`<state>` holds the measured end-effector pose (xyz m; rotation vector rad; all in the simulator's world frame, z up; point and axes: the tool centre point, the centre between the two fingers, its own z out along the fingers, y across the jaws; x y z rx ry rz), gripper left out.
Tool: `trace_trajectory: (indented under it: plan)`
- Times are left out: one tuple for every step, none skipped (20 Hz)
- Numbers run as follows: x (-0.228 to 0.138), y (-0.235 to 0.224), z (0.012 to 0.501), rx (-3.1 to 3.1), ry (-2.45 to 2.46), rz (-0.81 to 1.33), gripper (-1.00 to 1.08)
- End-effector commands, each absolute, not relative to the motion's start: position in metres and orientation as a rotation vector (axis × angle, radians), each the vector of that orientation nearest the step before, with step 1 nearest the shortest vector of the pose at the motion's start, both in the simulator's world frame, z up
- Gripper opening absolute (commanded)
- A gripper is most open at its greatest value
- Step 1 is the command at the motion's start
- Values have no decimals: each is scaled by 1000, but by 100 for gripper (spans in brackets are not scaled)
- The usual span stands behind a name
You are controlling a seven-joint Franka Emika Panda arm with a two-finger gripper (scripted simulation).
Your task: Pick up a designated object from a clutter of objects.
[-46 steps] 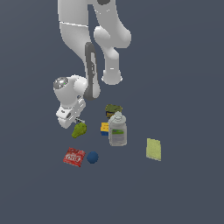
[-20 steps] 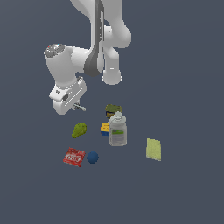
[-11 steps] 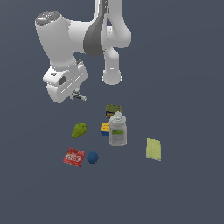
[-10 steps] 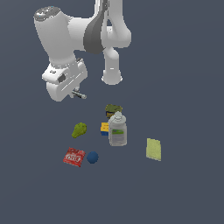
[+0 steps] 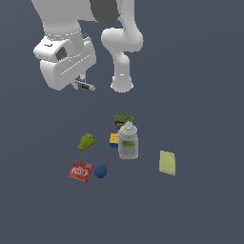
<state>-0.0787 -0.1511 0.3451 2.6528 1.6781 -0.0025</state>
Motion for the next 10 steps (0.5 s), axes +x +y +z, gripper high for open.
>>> trace_trajectory:
  plan:
    - [-76, -146, 367, 2653, 1679, -3, -100]
    - [-75, -144, 375, 2653, 1679, -3, -100]
    - [-74, -143, 382, 2653, 1680, -2, -100]
    - [-73, -141, 389, 2653, 1680, -2, -100]
    - [-72, -140, 395, 2653, 1681, -1, -100]
    - [-70, -139, 401, 2653, 1681, -1, -100]
    - [-70, -137, 406, 2653, 1681, -1, -100]
    - [-69, -136, 411, 2653, 1681, -1, -100]
    - [-68, -135, 415, 2653, 1681, -1, -100]
    - [-67, -135, 419, 2653, 1682, 0, -100]
